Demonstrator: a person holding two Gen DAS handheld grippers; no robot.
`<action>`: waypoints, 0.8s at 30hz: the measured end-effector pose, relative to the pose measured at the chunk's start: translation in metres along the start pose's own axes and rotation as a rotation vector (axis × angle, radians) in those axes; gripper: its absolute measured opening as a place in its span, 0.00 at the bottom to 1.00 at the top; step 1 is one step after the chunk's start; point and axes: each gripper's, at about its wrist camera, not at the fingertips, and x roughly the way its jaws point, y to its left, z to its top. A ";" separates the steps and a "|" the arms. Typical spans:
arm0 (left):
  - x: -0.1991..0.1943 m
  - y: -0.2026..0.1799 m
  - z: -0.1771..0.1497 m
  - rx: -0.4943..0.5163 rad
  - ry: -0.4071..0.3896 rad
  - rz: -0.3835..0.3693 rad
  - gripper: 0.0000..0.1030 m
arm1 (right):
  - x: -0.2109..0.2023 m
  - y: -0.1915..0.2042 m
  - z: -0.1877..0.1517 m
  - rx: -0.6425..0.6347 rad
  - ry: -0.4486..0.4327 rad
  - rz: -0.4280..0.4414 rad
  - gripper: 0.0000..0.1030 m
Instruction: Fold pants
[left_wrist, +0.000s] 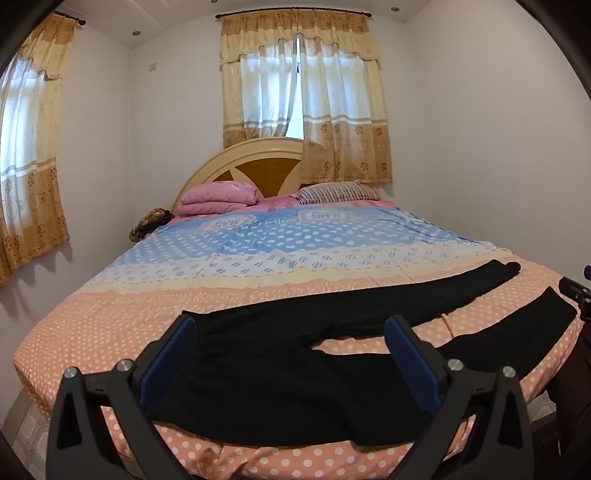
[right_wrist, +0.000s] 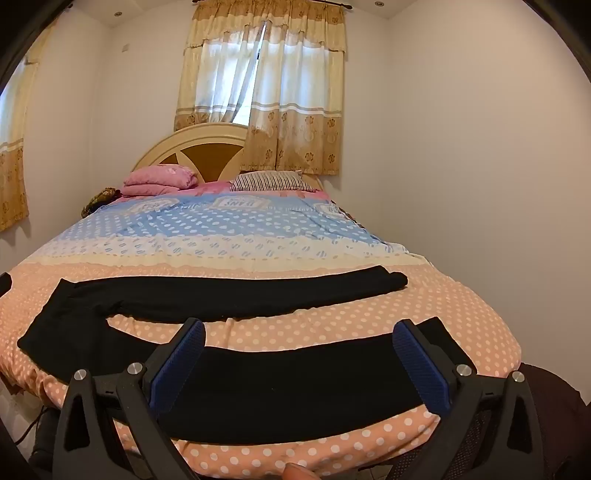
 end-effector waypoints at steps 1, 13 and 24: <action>0.000 0.000 0.000 0.005 -0.002 0.005 1.00 | 0.000 -0.001 0.001 0.010 0.001 0.004 0.99; 0.004 -0.020 -0.004 0.026 0.004 -0.012 1.00 | 0.013 -0.004 -0.007 -0.003 0.028 -0.008 0.99; 0.007 -0.007 -0.008 0.012 0.009 -0.018 1.00 | 0.014 -0.006 -0.006 -0.004 0.031 -0.013 0.99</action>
